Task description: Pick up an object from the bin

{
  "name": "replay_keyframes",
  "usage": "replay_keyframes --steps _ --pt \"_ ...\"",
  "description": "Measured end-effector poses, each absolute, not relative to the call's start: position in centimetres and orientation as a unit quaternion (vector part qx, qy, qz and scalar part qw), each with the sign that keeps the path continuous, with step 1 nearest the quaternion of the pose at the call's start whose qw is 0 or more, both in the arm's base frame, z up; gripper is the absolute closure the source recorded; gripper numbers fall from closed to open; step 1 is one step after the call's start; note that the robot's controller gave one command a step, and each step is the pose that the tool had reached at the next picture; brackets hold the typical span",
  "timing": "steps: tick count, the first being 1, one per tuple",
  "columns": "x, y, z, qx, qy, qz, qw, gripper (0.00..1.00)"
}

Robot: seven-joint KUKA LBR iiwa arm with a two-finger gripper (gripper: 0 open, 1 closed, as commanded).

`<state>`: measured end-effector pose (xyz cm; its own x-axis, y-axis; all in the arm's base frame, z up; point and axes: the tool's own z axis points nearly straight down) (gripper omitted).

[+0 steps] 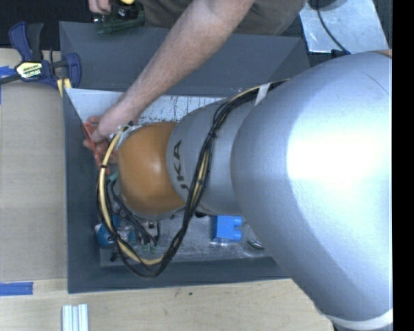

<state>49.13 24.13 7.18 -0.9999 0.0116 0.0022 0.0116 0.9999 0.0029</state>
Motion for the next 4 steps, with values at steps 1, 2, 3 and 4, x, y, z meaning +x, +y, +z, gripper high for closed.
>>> replay_keyframes --steps 1,2,3,4 --pt "49.1 24.1 7.2 -0.006 -1.000 -0.002 0.001 1.00" --pt "49.1 24.1 7.9 -0.007 -1.000 -0.001 0.002 1.00" --pt "49.0 24.0 10.9 -0.007 -1.000 0.000 0.003 1.00" --pt "49.0 24.0 12.5 -0.007 -1.000 -0.001 0.002 1.00"
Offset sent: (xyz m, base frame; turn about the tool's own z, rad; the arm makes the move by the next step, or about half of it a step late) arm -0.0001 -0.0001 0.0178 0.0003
